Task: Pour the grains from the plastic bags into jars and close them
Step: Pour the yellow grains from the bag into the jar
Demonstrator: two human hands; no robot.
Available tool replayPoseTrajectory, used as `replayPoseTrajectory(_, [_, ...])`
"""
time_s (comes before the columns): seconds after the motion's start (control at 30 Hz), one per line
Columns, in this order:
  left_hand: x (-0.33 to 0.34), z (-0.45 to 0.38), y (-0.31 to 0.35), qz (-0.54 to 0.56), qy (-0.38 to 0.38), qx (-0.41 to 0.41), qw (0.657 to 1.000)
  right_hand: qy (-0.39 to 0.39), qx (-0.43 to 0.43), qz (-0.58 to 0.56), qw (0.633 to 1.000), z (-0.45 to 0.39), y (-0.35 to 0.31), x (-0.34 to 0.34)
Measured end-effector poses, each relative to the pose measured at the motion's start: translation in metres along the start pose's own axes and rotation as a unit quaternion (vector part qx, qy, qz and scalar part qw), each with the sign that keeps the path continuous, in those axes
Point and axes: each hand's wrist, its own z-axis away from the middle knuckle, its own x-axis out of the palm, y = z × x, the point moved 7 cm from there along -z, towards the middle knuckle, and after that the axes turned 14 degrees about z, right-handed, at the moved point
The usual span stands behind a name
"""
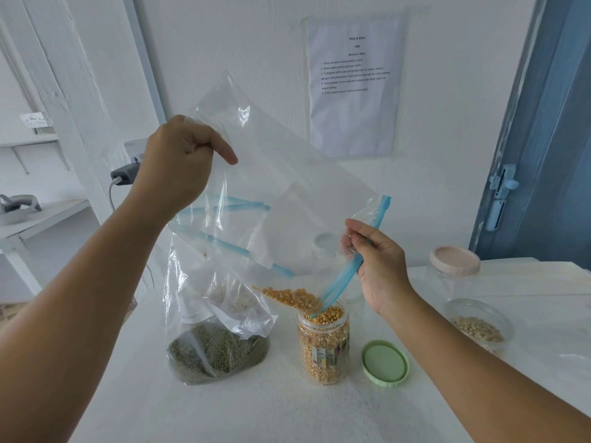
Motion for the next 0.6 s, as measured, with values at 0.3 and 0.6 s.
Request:
replayPoseTrajectory(0.3, [0.002, 0.005, 0.002, 0.012, -0.014, 0.015, 1.000, 0.000, 0.001, 0.013, 1.000, -0.003, 0.003, -0.002])
replayPoseTrajectory(0.6, [0.002, 0.007, 0.005, 0.021, -0.016, 0.024, 0.999, 0.000, 0.000, 0.018, 1.000, -0.001, 0.003, -0.002])
